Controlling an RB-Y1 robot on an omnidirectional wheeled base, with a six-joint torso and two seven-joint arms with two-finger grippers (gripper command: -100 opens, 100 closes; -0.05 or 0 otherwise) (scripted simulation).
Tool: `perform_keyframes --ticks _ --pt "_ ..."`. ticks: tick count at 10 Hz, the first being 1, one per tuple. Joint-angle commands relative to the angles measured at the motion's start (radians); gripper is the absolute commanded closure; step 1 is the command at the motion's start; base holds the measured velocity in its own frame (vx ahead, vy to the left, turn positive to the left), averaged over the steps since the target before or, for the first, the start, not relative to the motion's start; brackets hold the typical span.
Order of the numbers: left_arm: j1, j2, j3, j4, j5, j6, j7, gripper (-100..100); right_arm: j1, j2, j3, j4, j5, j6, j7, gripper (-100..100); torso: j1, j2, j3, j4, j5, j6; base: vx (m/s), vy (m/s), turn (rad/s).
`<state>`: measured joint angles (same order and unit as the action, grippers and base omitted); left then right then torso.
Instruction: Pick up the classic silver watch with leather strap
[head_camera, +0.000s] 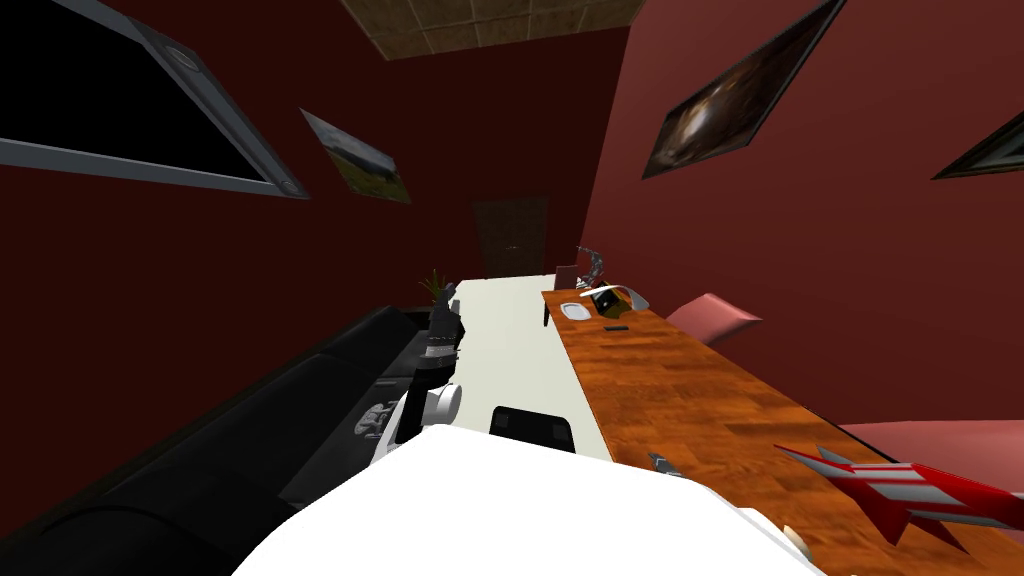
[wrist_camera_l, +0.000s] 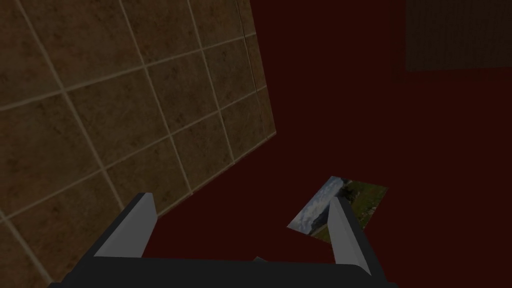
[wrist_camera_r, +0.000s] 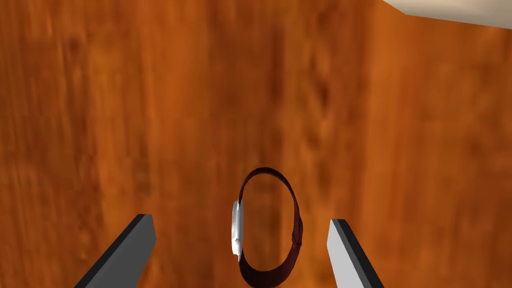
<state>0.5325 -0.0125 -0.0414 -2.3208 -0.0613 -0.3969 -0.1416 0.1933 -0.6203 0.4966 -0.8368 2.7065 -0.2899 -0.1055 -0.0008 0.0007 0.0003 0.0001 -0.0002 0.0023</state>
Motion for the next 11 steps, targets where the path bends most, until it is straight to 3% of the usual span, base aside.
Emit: perform_keyframes --ticks 1,3,4,8,9,10,11 --pt "0.000 0.000 0.000 0.000 0.000 0.000 0.000 0 -0.015 0.021 -0.005 0.031 0.010 0.006 -0.002 -100 0.000 0.000 0.000 0.000 0.000 0.000 -0.023 -0.031 0.047" --pt "0.000 0.000 0.000 0.000 0.000 0.000 0.000 0 -0.019 0.026 -0.006 0.039 0.012 0.007 -0.002 -100 0.000 -0.001 0.000 0.000 0.000 0.000 -0.013 -0.024 0.033" --pt "0.000 0.000 0.000 0.000 0.000 0.000 0.000 0 -0.021 0.027 -0.006 0.042 0.012 0.009 -0.002 100 0.001 -0.001 -0.001 0.000 0.000 0.000 0.000 0.000 0.000" --pt "0.000 0.000 0.000 0.000 0.000 0.000 0.000 0 -0.024 0.026 -0.007 0.039 0.012 0.010 -0.002 100 -0.001 -0.001 -0.002 -0.002 -0.002 0.002 0.001 0.000 0.005" --pt "0.000 0.000 0.000 0.000 0.000 0.000 0.000 0 -0.024 0.026 -0.007 0.039 0.012 0.010 -0.002 0 -0.001 -0.001 -0.002 -0.002 -0.002 0.002 0.000 0.000 0.000" --pt "0.000 0.000 0.000 0.000 0.000 0.000 0.000 0 0.001 -0.003 0.002 -0.004 -0.002 -0.001 0.000 100 -0.001 -0.001 -0.002 -0.002 -0.002 0.002 0.018 0.029 -0.131" --pt "0.000 0.000 0.000 0.000 0.000 0.000 0.000 0 0.009 -0.015 0.005 -0.021 -0.008 -0.004 0.001 100 0.000 -0.001 -0.002 -0.003 -0.001 0.003 0.033 0.052 -0.107"
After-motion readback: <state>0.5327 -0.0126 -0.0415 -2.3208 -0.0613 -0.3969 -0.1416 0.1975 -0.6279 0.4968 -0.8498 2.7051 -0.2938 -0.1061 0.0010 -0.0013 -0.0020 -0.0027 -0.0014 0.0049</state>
